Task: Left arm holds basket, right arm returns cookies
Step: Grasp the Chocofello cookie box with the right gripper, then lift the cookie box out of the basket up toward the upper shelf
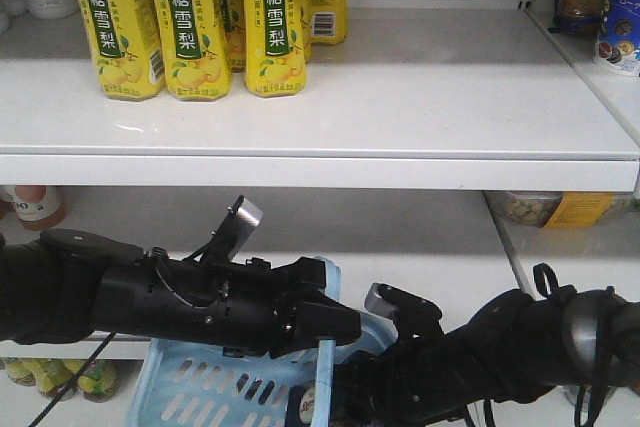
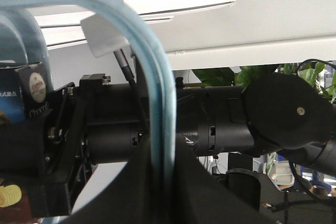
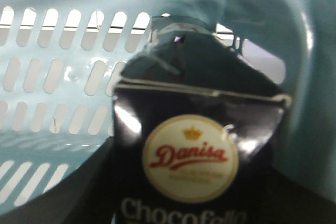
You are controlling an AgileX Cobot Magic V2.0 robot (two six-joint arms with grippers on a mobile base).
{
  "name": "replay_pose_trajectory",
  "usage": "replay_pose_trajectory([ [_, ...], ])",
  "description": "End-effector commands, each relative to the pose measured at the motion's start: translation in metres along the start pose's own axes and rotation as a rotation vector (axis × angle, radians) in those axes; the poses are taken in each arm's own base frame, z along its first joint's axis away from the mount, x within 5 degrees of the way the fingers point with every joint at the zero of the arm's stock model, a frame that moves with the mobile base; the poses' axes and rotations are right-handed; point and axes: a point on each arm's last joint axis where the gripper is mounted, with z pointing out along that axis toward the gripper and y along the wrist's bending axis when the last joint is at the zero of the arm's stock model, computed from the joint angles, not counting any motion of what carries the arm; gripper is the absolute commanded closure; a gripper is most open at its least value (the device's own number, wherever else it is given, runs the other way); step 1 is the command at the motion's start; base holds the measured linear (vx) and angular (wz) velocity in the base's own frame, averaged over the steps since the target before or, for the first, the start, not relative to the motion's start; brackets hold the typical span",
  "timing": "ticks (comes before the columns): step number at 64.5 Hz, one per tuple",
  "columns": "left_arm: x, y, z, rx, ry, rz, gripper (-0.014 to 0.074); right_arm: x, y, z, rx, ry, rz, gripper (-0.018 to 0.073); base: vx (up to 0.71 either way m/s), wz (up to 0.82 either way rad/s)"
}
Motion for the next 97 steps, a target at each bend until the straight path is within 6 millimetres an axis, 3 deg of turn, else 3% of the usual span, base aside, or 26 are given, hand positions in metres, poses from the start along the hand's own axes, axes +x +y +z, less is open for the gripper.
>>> replay_pose_trajectory([
  [1,-0.004,-0.031,-0.011,0.144,-0.042,0.011,0.0604,-0.006,0.01,-0.009,-0.04,-0.036,-0.018,0.0234,0.0,0.0],
  [16,-0.004,-0.031,-0.011,0.144,-0.042,0.011,0.0604,-0.006,0.013,-0.017,-0.05,-0.051,-0.04,0.0366,0.0,0.0],
  [25,-0.004,-0.031,-0.011,0.144,-0.042,0.011,0.0604,-0.004,0.014,-0.029,-0.06,-0.089,-0.045,0.0375,0.0,0.0],
  [33,-0.004,-0.031,-0.011,0.144,-0.042,0.011,0.0604,-0.001,0.0,-0.042,-0.054,-0.112,-0.002,0.0372,0.0,0.0],
  [44,-0.004,-0.031,-0.011,0.144,-0.042,0.011,0.0604,0.002,-0.017,-0.076,-0.09,-0.193,0.032,0.0371,0.0,0.0],
  [60,-0.004,-0.031,-0.011,0.144,-0.042,0.011,0.0604,0.005,-0.024,-0.138,-0.189,-0.32,-0.031,0.0371,0.0,0.0],
  [75,-0.004,-0.031,-0.011,0.144,-0.042,0.011,0.0604,0.024,-0.032,-0.185,-0.198,-0.388,-0.076,0.0371,0.0,0.0],
  [97,-0.004,-0.031,-0.011,0.144,-0.042,0.011,0.0604,0.065,-0.002,-0.24,-0.225,-0.617,-0.242,0.0368,0.0,0.0],
])
